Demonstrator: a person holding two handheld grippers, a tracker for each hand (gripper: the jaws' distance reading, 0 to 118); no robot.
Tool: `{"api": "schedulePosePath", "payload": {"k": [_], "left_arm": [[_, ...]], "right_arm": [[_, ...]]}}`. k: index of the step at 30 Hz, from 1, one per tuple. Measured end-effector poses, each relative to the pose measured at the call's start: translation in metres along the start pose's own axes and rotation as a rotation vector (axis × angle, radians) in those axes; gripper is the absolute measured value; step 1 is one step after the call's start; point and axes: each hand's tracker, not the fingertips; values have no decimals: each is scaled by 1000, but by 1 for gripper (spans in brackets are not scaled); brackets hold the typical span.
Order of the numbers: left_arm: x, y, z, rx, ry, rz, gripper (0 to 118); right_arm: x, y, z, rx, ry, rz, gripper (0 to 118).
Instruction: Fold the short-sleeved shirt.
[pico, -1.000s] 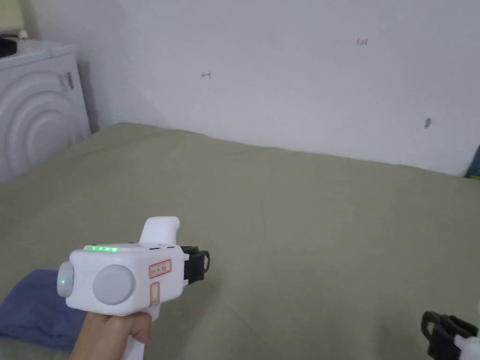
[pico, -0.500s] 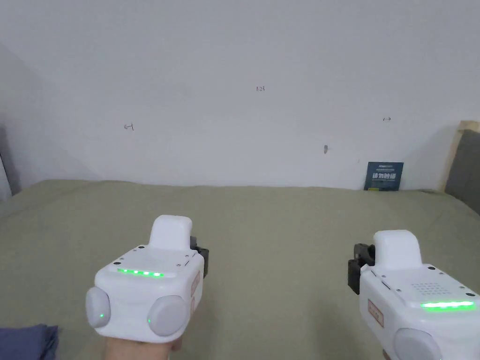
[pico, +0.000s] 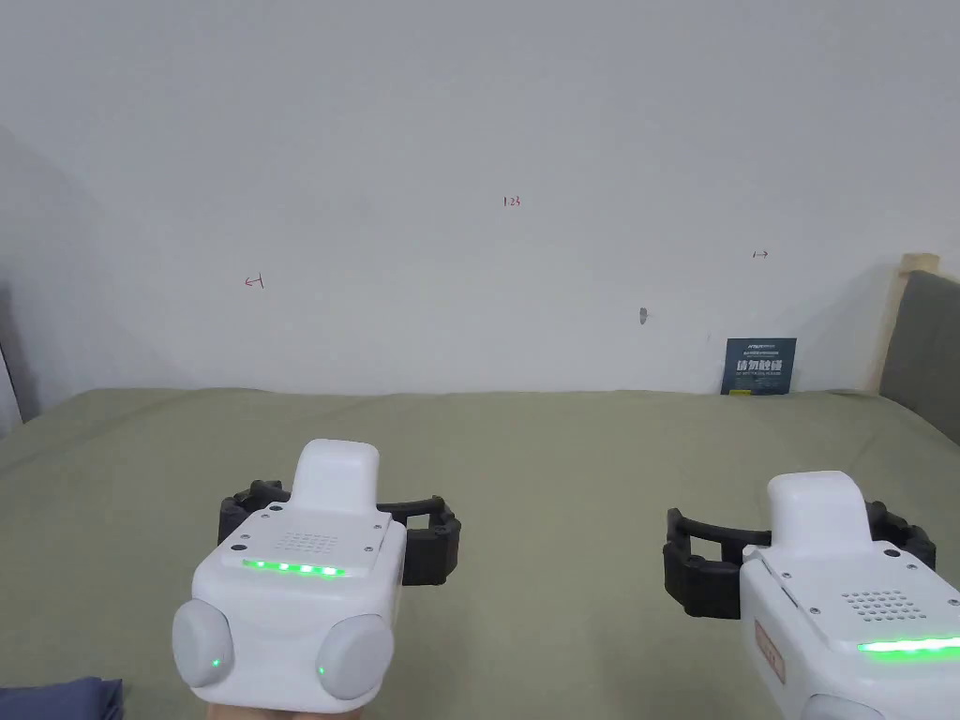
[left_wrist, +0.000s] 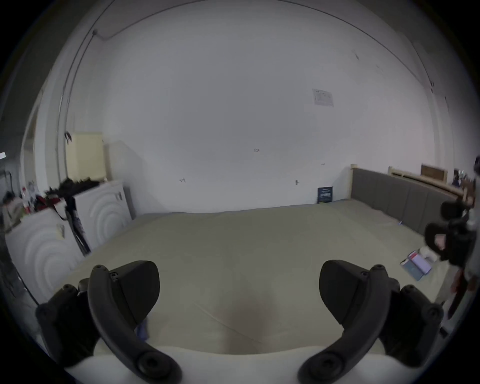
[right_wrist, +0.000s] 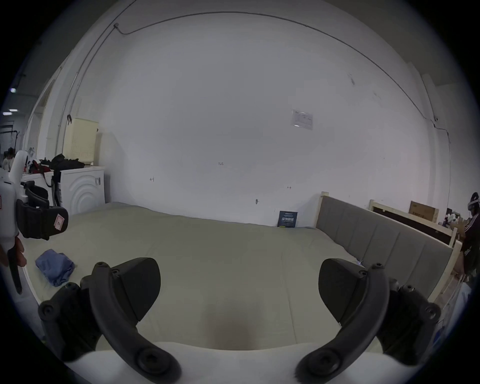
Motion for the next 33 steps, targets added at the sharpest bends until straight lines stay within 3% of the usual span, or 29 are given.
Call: {"api": "schedulePosePath", "payload": {"k": [1,3,7,11,14,17,20,21,23,25,26,28,29,33], "left_arm": [[10,-57,-31,-21,-45,11,118],[7,-62,-34,-14,-134,110,118],[-1,-41,-17,-73,-157,204,118],[1,-35,-12,-108,-40,163,118],[13,-34,-10,-180,106,51,118],[17,-38,-13,-229,62,-3,118],[12,-37,-9,-190,20,68,118],[8,-36,-9,-121,-16,160,118],[6,-37,-7,-128,-32,173,118],[10,-39,-9,-143,-17,144,118],[13,-40,-10,-132,64,115,118],[5,-44,-8,-29,-72,105,118],[3,-45,-8,-40,-73,162,118],[15,-37,2,-12,26,-20,118]], "right_arm": [[3,2,-1,-10,13,-9,118],[6,3,7,-28,30,-48,118],[7,5,5,-36,45,-63,118],[2,8,7,-30,59,-43,118],[0,9,9,-28,65,-42,118],[2,12,6,-29,78,-77,118],[2,11,11,-34,97,-91,118],[2,11,10,-34,91,-92,118],[0,9,15,-28,87,-88,118],[1,13,13,-22,78,-84,118],[0,12,16,-18,77,-78,118],[-1,15,14,-9,59,-61,118],[-2,15,12,0,55,-54,118],[-6,19,14,6,62,-40,118]]}}
